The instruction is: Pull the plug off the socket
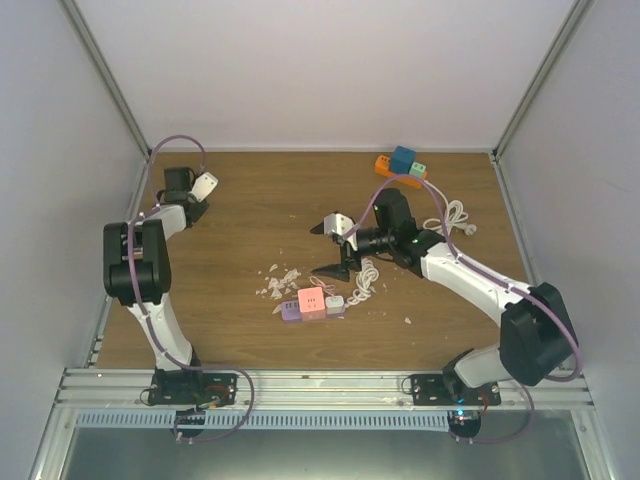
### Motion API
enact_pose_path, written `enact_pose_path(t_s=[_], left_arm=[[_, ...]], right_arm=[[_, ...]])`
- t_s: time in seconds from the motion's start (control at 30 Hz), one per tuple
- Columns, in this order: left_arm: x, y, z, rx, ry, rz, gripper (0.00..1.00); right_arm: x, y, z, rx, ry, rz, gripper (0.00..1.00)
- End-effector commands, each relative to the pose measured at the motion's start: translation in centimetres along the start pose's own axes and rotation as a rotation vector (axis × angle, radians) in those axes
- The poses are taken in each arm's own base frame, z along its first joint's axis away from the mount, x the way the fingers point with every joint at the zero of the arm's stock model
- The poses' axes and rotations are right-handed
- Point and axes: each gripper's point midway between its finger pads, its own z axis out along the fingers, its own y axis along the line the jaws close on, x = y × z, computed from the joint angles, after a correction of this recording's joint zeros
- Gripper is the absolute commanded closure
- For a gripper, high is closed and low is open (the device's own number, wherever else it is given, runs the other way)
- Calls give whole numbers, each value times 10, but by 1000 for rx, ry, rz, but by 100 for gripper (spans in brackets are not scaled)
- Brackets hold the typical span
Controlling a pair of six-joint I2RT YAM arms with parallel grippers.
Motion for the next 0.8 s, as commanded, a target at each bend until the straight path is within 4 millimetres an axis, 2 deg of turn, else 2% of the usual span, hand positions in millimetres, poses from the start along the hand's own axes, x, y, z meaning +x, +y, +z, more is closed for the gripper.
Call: enact_pose_path(t_s=[0.0,0.4,0.5,0.67,0.77], left_arm=[[-14,39,13,-187,-38,45,100],[-2,26,44,-183,-7,67,89],[-1,22,47,-159,-3,61,73],[-10,20,37,-106,-31,39,49],[-15,15,26,-53,-50,43,40]], right_arm=[[11,3,2,-24,12,9,0],[13,6,4,-44,8,20,1],[13,5,4,-40,11,15,0],[13,5,3,-35,15,5,0],[11,5,2,-32,15,-3,0]])
